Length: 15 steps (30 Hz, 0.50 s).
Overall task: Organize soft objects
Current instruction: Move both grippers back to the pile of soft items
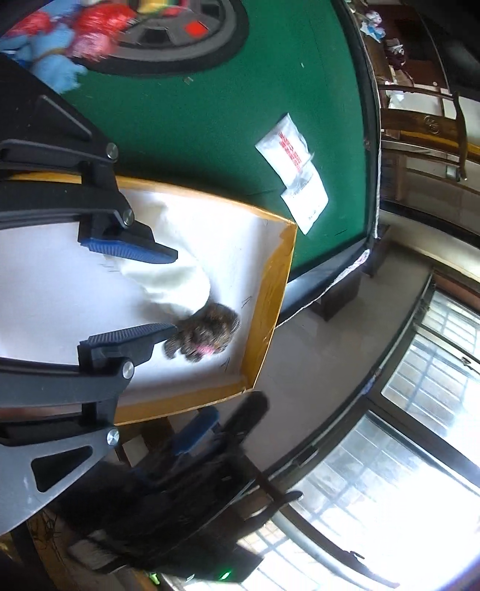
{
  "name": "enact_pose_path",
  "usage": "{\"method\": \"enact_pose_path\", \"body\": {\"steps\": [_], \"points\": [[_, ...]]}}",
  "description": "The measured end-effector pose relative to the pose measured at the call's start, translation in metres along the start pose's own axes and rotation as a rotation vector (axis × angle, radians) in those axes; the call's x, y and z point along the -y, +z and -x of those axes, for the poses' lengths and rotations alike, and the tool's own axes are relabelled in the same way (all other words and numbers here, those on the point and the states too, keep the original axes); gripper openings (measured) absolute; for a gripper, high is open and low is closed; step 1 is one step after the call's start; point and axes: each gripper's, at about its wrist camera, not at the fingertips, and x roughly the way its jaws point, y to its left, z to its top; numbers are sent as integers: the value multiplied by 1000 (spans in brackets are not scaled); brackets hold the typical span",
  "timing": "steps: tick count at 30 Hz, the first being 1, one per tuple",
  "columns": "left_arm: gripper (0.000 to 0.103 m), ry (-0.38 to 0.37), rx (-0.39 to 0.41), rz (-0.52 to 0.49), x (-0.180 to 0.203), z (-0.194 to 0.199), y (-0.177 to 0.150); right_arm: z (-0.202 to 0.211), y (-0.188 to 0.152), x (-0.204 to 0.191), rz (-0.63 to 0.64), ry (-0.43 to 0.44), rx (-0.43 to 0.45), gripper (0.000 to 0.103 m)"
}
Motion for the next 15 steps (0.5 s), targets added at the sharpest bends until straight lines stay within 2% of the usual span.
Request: {"method": "enact_pose_path", "body": {"steps": [6,10,11,12,14,15], "points": [[34,-13,47,33,-15,51,-30,16,-8,-23,64,58,35,72],[36,-1,107,70,-42,102,-48,23,-25,-49,139,128,11,72],[44,13,125,76,-51,114,-51,26,-30,-59,170,149,3,72],[57,34,150,86,-63,132,-57,30,-37,-70,202,173,-3,72],[63,76,186,110,-84,155,-68,36,-53,-89,255,218,-14,72],[63,110,203,128,-97,167,-74,38,-61,-99,289,239,-28,72]]}}
